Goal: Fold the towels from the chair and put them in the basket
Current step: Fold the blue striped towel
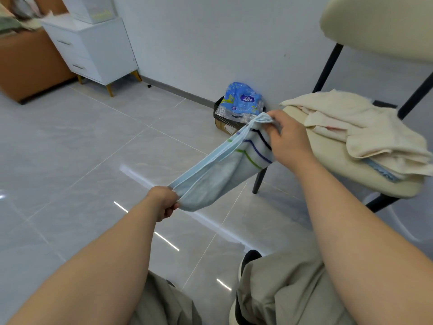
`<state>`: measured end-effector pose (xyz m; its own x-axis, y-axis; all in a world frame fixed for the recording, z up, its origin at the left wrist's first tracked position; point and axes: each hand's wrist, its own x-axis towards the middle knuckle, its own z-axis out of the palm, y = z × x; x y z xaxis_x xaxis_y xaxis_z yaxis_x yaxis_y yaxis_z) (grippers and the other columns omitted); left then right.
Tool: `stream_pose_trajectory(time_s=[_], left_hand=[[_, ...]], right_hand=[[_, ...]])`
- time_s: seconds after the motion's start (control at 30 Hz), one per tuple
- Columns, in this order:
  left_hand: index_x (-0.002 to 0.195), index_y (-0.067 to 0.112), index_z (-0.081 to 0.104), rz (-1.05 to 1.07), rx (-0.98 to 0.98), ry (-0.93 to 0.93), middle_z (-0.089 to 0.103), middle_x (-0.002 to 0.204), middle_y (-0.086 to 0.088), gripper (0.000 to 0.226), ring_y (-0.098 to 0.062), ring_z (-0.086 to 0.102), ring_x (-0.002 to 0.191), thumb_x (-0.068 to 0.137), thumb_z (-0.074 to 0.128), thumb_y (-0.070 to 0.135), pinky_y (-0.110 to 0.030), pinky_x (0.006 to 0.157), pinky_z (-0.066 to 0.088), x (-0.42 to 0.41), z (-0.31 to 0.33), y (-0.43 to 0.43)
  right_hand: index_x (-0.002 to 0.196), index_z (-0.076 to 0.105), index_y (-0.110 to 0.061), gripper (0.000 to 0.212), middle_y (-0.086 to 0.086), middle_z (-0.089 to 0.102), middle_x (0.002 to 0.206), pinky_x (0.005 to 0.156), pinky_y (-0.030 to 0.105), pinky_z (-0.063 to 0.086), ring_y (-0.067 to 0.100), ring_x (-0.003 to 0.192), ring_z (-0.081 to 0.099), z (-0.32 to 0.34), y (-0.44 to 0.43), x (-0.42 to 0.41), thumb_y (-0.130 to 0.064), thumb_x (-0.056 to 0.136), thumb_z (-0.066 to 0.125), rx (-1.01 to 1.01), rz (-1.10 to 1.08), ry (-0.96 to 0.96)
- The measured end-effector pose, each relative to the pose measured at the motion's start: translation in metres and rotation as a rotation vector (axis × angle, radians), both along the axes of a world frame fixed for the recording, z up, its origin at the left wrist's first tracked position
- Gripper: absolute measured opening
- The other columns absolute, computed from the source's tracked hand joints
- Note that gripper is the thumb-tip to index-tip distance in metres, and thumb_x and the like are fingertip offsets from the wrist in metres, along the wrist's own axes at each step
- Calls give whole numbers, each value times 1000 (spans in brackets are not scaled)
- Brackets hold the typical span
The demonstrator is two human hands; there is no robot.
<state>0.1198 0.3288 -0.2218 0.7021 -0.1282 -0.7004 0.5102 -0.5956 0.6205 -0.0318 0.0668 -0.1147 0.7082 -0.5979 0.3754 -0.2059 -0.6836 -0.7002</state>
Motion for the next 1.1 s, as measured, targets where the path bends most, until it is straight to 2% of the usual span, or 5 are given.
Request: stream_pose_trajectory(time_s=[0.27, 0.47, 0.7, 0.83, 1.1], left_hand=[[121, 2, 55, -112, -46, 145, 69, 103, -18, 37, -24, 71, 79, 86, 62, -6, -28, 67, 58, 2, 12, 10], [128, 10, 60, -460, 191, -245, 56, 84, -14, 54, -26, 51, 67, 78, 50, -7, -28, 55, 44, -2, 7, 13], [86, 15, 78, -647, 393, -380, 68, 60, -3, 24, -12, 51, 46, 82, 58, 4, -19, 45, 40, 1, 19, 14], [73, 20, 73, -786, 451, -474, 70, 73, 0, 4, -14, 64, 66, 76, 70, 18, -25, 55, 49, -2, 17, 18], [66, 20, 58, -754, 511, -658, 64, 75, -1, 18, -19, 61, 73, 75, 72, 27, -29, 55, 47, -6, 21, 23]], right_hand=[[105, 65, -23, 14, 2, 69, 97, 81, 37, 49, 23, 92, 60, -6, -3, 0, -20, 97, 54, -24, -28, 38], [107, 65, -22, 15, 0, 68, 99, 73, 28, 37, 20, 91, 57, -11, -9, -2, -21, 99, 52, 2, -68, 56], [107, 64, -24, 15, -6, 63, 95, 72, 26, 34, 17, 88, 53, -13, -17, -6, -20, 99, 51, 35, -115, 81], [104, 63, -25, 13, -7, 62, 92, 70, 25, 33, 17, 86, 53, -11, -15, -7, -21, 99, 52, 36, -91, 81], [108, 64, -24, 15, -1, 67, 99, 73, 30, 37, 21, 89, 54, -14, -20, -10, -23, 99, 52, 5, -125, 132]])
